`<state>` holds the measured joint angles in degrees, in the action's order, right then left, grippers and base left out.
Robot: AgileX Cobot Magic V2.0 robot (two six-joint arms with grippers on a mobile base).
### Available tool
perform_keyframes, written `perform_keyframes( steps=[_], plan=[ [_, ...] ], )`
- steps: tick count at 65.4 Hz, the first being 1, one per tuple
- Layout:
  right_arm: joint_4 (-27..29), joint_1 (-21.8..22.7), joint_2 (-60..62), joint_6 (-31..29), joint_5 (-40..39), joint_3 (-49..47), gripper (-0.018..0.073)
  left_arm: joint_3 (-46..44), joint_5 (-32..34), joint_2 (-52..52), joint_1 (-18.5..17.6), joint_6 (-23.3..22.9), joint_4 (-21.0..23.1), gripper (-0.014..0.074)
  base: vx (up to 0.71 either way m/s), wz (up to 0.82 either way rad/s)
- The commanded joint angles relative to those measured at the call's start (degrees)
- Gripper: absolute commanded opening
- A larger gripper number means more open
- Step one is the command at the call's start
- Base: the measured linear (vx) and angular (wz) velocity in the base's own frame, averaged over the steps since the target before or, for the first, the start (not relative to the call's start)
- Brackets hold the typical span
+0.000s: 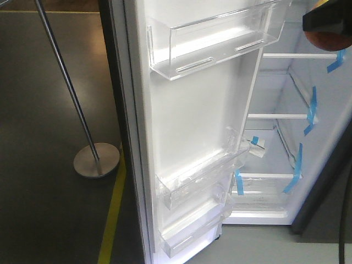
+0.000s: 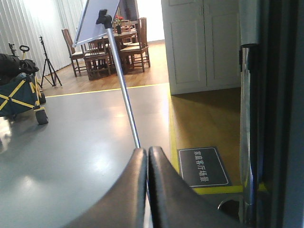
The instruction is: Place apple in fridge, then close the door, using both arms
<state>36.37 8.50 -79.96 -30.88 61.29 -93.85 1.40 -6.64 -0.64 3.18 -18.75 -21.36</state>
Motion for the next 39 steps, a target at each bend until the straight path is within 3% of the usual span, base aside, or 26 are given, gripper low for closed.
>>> perform_keyframes(
  steps=[1,39],
  plan=[
    [2.5,0.2,1.8,-0.3,-3.4,-1.8,0.0123,-1.1,3.5,-0.9,-0.3,-0.1,0.3,-0.0007,0.06,0.02],
    [2.5,0.2,1.8,-0.3,-3.4,-1.8,0.0123,-1.1,3.5,-0.9,-0.3,-0.1,0.3,-0.0007,0.04,-0.01]
  ],
)
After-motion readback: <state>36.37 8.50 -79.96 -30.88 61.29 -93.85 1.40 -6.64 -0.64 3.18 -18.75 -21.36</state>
